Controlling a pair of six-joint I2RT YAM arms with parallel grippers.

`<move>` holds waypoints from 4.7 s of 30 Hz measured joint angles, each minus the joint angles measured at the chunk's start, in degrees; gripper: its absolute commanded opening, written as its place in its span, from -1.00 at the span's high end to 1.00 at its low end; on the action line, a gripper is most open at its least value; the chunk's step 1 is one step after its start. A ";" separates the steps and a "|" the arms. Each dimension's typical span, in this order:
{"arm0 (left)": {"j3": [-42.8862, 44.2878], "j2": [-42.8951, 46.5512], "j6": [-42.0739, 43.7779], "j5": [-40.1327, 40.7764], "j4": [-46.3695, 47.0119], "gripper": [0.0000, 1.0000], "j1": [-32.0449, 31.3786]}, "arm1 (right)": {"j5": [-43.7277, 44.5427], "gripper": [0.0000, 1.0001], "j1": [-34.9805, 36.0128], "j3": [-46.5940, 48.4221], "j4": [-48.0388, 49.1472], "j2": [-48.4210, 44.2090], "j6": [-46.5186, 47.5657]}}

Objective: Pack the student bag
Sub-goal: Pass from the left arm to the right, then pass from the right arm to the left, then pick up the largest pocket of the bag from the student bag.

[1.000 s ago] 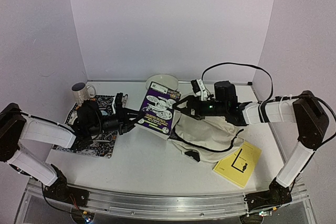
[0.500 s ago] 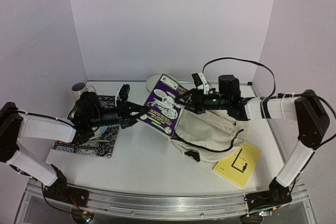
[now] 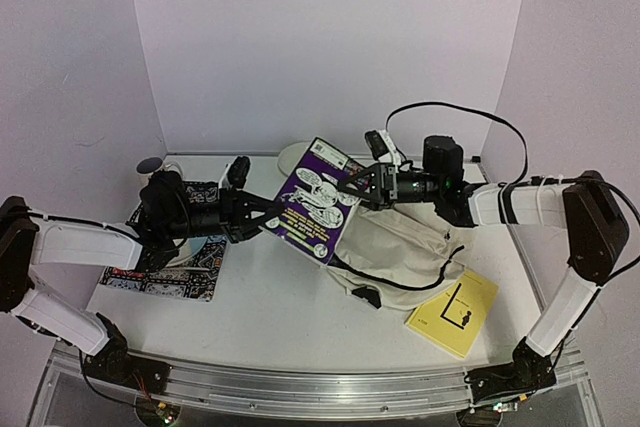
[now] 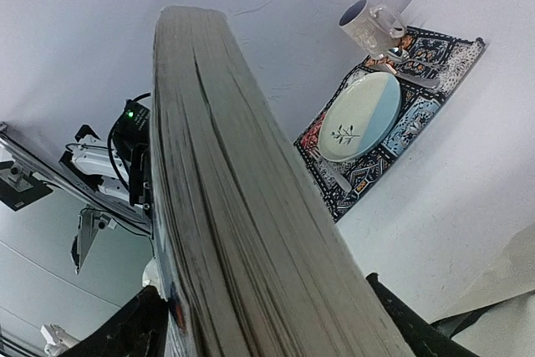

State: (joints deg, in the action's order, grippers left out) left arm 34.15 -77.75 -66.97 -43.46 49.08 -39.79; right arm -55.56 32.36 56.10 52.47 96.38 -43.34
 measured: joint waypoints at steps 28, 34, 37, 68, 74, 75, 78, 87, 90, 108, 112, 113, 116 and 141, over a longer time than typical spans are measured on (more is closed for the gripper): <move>1.26 -3.19 7.92 10.51 -7.66 -0.73 0.83 | 7.37 1.00 -1.42 -4.93 -0.13 -4.93 -7.77; -0.54 -2.76 5.42 16.01 -8.13 -0.87 -0.05 | 15.01 1.00 -1.42 -7.82 7.76 -6.27 -15.54; -0.54 -2.89 4.29 17.73 -7.37 -0.88 -1.77 | 17.56 1.00 -1.22 -8.46 11.06 -6.27 -19.14; -3.61 -14.12 -6.45 23.82 18.16 1.00 -4.45 | 23.58 -0.04 2.74 -6.15 0.00 -3.47 -7.75; -6.94 -14.12 -6.96 24.79 16.56 1.00 -1.46 | 28.31 -0.26 2.76 -0.57 -24.10 -5.40 11.83; -7.25 -14.10 -6.99 25.09 16.42 1.00 -0.88 | 29.48 -0.28 2.82 -0.16 -27.39 -6.16 14.62; -7.97 -13.97 -7.06 25.71 15.93 1.00 1.26 | 34.44 -0.33 3.72 0.73 -36.93 -8.72 22.56; -8.22 -13.95 -8.07 25.16 12.54 1.00 6.20 | 53.28 -0.40 13.42 2.07 -57.19 -10.78 37.75; -8.21 -14.09 -8.09 24.50 11.44 1.00 7.03 | 60.57 -0.40 17.82 3.08 -61.92 -10.20 40.90; -8.02 -14.27 -8.03 22.10 6.33 1.00 7.76 | 88.04 -0.22 27.67 5.55 -68.10 1.95 51.35; -8.02 -14.26 -8.03 21.03 6.31 1.00 7.76 | 93.55 0.21 27.67 5.60 -67.92 2.16 52.20; -8.02 -14.25 -8.03 20.78 6.31 1.00 7.76 | 94.36 0.36 27.67 5.65 -67.86 2.16 52.47; -8.02 -14.05 -8.05 19.98 6.03 1.00 7.76 | 95.48 0.70 27.69 6.27 -67.88 2.16 52.79; -12.34 -1.27 -8.03 18.26 -2.12 1.00 0.52 | 96.63 1.00 21.26 25.96 -69.69 1.17 49.54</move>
State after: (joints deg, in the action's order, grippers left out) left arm 21.81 -79.02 -75.00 -25.20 46.97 -39.27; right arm 41.08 53.62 82.05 -17.22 97.55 6.20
